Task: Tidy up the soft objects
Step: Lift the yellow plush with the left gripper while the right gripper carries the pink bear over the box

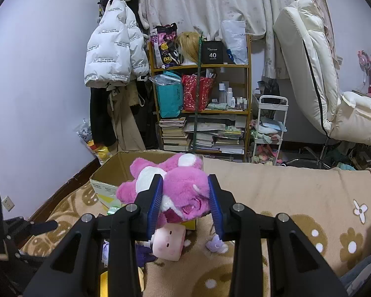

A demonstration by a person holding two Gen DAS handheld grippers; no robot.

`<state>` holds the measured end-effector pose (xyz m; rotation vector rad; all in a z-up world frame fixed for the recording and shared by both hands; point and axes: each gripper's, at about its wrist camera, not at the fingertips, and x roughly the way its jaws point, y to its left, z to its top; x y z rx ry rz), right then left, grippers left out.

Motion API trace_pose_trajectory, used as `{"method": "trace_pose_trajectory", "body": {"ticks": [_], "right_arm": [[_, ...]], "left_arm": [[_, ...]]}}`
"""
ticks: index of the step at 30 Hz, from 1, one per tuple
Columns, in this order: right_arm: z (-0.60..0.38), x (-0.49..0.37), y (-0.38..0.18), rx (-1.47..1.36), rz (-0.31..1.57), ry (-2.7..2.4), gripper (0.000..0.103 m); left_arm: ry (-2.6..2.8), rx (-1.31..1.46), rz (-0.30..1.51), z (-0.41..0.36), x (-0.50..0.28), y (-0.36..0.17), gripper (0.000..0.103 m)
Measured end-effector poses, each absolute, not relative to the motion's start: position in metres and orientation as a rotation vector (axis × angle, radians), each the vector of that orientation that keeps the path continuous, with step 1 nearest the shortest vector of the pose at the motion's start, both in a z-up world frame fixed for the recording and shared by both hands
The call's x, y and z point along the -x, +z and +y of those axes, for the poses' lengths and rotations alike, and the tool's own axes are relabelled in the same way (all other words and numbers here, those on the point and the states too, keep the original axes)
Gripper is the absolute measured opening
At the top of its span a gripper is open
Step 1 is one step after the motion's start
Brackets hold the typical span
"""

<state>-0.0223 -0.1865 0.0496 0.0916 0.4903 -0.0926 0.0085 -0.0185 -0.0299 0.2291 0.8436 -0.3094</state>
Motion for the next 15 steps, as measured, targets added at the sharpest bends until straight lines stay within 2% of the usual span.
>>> {"method": "trace_pose_trajectory", "body": {"ticks": [2, 3, 15], "right_arm": [[-0.187, 0.021, 0.049, -0.094, 0.498, -0.09, 0.038], [-0.186, 0.022, 0.049, -0.095, 0.499, -0.092, 0.038], [-0.192, 0.018, 0.043, -0.138, 0.54, -0.101, 0.038]], "left_arm": [[-0.339, -0.249, 0.875, -0.027, -0.008, -0.037, 0.087], [-0.362, -0.265, 0.896, -0.033, -0.007, -0.042, 0.087], [-0.473, -0.46, 1.115, -0.085, -0.003, -0.107, 0.088]]}}
